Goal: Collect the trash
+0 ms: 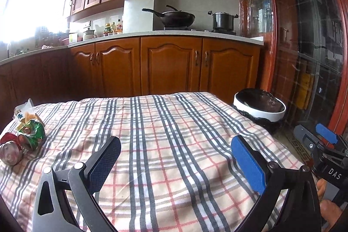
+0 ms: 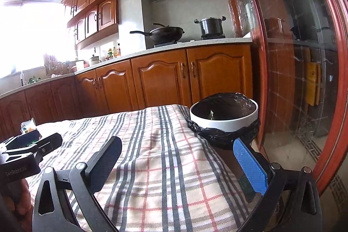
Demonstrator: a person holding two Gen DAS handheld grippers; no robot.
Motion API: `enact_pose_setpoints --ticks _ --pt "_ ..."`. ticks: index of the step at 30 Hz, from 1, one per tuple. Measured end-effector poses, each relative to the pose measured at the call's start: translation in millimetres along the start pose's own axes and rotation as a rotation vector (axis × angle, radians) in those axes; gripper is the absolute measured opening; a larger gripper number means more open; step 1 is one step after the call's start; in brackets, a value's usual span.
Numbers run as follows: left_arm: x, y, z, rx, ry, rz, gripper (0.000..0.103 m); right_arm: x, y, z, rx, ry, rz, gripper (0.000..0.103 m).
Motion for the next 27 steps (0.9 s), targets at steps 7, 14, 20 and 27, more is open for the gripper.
enact_pose_setpoints --ticks 7,14,20,27 --pt "4.9 -5.5 -0.8 0.003 0.001 0.004 0.102 2.1 -5.1 -1.8 0.024 -0.002 0.013 0.103" --pt "6.1 -7.5 -0.8 0.002 -0.004 0.007 0.102 3.9 -5.1 -1.5 0.028 0.002 0.015 0.103" --pt "6.5 -8.0 -1.7 0.006 -0.007 0.007 0.102 2.8 -6.2 -1.4 0.029 0.001 0.017 0.103" --pt "7.4 -8.9 -1.5 0.004 -0.011 0.004 0.102 2.5 -5.8 -1.0 0.028 -0.001 0.018 0.103"
Point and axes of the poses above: each gripper's, at about its wrist camera, not at the fingertips, and y roughly against the way its jaws point, x to its left, z to its top, the point moved 5 cm from there along -y, roughly the way its jaws point, and after that the axes turned 15 degrees about y, right-handed, at the moved point
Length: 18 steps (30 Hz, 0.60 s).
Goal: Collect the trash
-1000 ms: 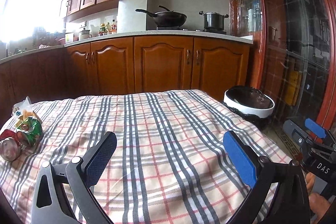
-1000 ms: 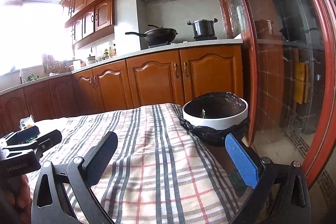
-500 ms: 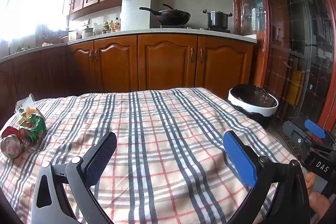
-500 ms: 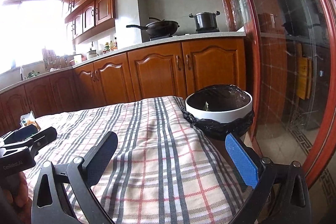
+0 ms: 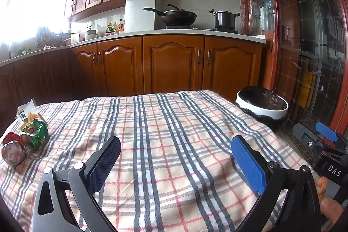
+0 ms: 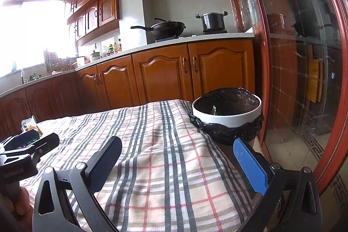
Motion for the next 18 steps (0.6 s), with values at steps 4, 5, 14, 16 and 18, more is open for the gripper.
enact_pose_setpoints --ticks 4,5,14,16,18 --pt "0.5 0.1 0.5 -0.008 -0.004 -0.002 0.102 1.1 1.1 0.5 -0.003 0.000 0.002 0.103" --pt "0.8 0.3 0.6 -0.011 -0.005 -0.002 0.102 1.5 1.5 0.4 -0.004 0.002 0.000 0.103" --pt "2.8 -0.3 0.5 -0.017 -0.012 -0.004 0.102 1.6 2.0 1.7 -0.004 -0.003 0.005 0.103" --pt "3.4 -0.9 1.1 -0.016 -0.014 -0.007 0.102 2.1 2.2 1.7 -0.004 -0.003 0.006 0.103" --pt "3.2 -0.8 1.1 -0.016 -0.015 -0.007 0.102 2.3 2.5 2.1 -0.004 -0.002 0.006 0.103"
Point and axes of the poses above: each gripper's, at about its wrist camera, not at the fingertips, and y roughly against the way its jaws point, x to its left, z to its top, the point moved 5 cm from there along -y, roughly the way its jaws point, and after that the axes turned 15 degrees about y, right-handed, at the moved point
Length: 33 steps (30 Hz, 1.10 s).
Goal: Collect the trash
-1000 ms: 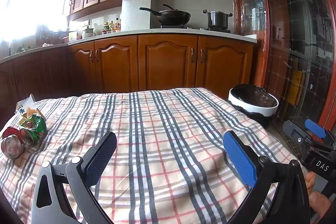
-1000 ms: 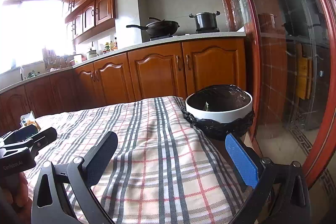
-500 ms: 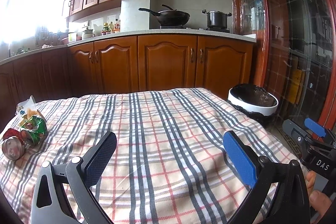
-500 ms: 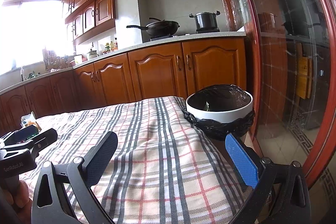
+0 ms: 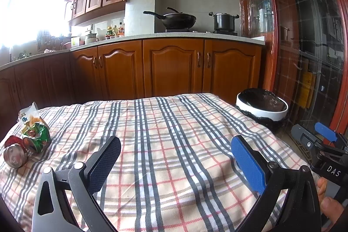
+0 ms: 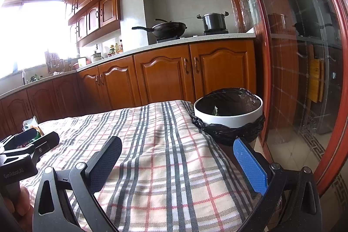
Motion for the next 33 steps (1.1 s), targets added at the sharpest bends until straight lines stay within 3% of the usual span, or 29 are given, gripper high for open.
enact_pose_setpoints --ticks 33 --pt "3.2 -6.4 3.0 0.015 -0.007 -0.008 0.102 -0.6 -1.6 0.5 0.001 -0.003 0.006 0.103"
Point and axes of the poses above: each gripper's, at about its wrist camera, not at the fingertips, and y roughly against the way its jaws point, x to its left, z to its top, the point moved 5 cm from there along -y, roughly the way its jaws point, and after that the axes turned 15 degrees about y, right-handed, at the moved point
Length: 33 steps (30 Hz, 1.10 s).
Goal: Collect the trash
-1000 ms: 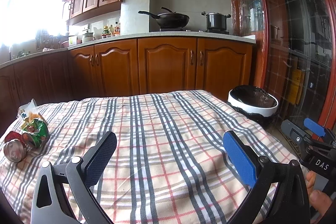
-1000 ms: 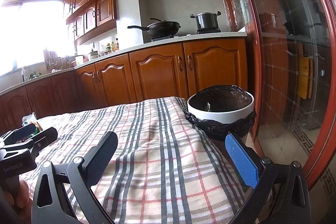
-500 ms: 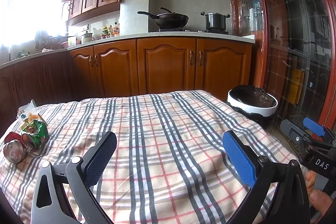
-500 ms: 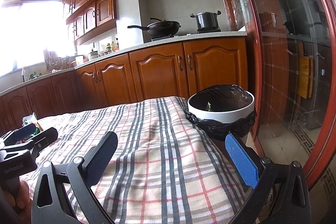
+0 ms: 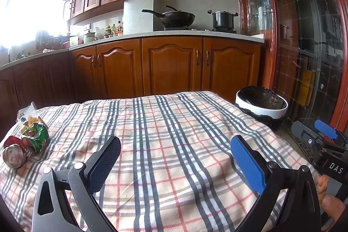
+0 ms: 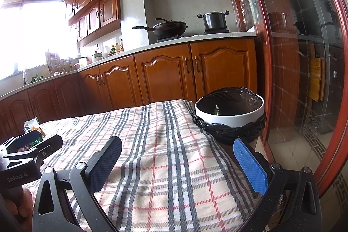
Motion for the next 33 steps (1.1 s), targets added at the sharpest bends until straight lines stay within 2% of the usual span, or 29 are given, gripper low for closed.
enact_pose_setpoints --ticks 33 --pt "1.1 -0.4 -0.3 0.001 0.003 -0.001 0.102 3.2 0.7 2.8 -0.004 0.000 0.015 0.103"
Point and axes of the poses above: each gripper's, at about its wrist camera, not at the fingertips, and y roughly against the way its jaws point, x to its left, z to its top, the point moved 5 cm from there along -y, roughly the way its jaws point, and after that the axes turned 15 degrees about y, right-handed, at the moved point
